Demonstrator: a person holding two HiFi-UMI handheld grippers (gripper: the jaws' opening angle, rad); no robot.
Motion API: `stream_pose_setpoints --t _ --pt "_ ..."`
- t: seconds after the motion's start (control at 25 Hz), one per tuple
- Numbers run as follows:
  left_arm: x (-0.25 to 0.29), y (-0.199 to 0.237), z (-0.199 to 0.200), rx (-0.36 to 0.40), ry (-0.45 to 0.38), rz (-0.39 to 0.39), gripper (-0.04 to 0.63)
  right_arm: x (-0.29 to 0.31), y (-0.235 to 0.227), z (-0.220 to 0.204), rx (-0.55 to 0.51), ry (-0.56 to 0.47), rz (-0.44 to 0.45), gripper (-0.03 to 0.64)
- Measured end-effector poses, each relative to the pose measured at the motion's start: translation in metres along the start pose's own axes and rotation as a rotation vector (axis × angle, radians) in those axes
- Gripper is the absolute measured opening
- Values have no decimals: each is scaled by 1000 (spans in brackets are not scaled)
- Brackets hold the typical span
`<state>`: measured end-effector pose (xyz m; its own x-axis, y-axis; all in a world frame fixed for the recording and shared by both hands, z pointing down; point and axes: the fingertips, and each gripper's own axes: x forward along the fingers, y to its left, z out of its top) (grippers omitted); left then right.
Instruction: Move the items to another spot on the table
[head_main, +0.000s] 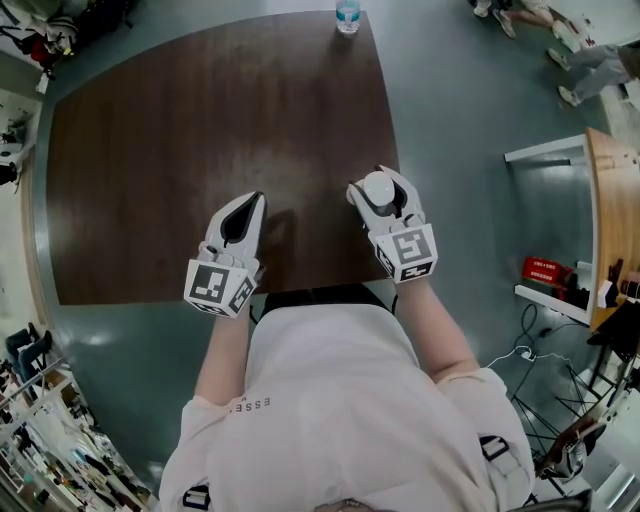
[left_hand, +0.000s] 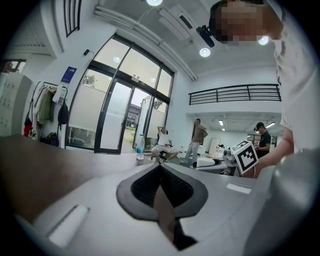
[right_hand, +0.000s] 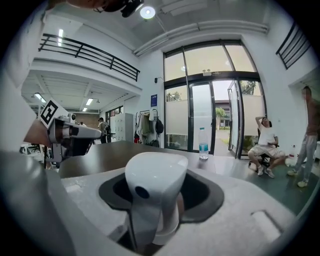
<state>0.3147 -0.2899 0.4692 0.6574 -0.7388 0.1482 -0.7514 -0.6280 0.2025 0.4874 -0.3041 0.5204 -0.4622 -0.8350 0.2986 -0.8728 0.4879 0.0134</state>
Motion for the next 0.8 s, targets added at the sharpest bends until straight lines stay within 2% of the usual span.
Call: stream_pose_setpoints --t 0.12,0.2,0.28,0.48,0.6,0.64,0.68,0.76,0.8 --pt "-2 -3 -1 -2 -7 12 15 0 -1 -1 17 2 14 210" --pt "-4 -5 -2 -2 -8 17 15 -3 -6 4 17 -14 -9 293" --pt "-6 -6 -2 0 -10 21 15 -10 -14 15 12 -60 -54 331" --pt "-23 -7 9 9 -42 7 15 -32 -15 34 12 -131 -132 336" --pt "-46 -10 11 13 -48 -14 15 -58 -3 42 -9 -145 -221 331" --pt "-55 -9 11 13 -47 -19 15 -68 2 46 -11 -154 -252 313" --pt "-66 -8 12 12 -45 -23 15 -78 10 49 -12 -162 -279 264" --pt "-91 -3 13 10 -41 -29 15 -96 30 53 -19 -170 -324 112" --pt "-105 1 13 11 -39 -32 17 -102 42 53 -21 -169 -340 60"
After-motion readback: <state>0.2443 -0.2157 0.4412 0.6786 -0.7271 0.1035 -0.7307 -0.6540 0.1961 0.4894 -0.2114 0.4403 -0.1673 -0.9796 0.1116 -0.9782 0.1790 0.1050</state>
